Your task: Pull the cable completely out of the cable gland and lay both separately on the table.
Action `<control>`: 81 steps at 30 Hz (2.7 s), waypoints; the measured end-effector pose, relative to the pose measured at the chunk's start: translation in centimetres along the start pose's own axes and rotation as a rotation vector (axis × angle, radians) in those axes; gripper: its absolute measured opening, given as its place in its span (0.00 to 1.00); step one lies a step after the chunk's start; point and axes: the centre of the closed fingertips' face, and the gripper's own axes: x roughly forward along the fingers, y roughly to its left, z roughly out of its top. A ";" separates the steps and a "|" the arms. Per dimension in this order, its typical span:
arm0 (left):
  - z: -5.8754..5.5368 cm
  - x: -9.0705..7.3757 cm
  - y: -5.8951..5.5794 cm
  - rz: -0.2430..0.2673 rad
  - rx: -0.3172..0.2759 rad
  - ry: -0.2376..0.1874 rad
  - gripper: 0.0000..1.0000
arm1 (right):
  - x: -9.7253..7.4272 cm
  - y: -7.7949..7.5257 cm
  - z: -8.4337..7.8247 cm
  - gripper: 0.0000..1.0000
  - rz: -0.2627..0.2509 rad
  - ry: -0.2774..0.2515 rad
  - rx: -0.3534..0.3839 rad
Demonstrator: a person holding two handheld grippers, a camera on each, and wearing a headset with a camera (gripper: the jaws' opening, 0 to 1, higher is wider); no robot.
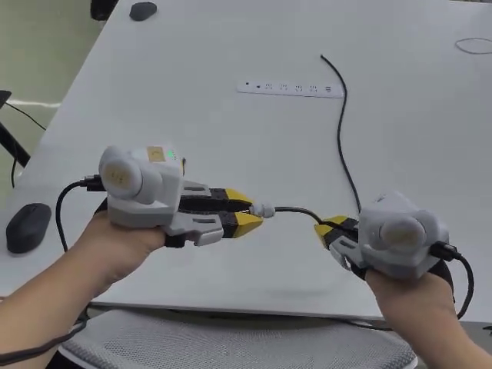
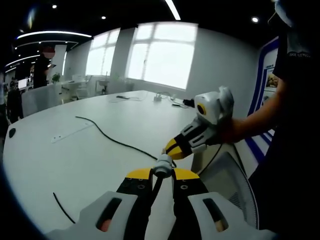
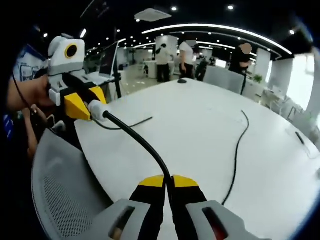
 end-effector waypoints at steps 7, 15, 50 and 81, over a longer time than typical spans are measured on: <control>0.0 0.3 -0.2 -0.007 -0.005 0.002 0.15 | 0.2 -0.2 -0.5 0.00 0.006 0.016 0.079; -0.1 0.0 0.2 0.004 -0.012 0.009 0.15 | -0.3 0.2 -0.3 0.00 0.020 0.006 0.034; -0.3 0.5 0.5 0.010 -0.036 0.040 0.15 | -1.3 5.6 6.6 0.17 0.089 -0.055 -0.507; -0.4 1.0 1.0 0.013 -0.036 0.045 0.15 | 0.2 5.3 5.4 0.00 0.128 -0.014 -0.506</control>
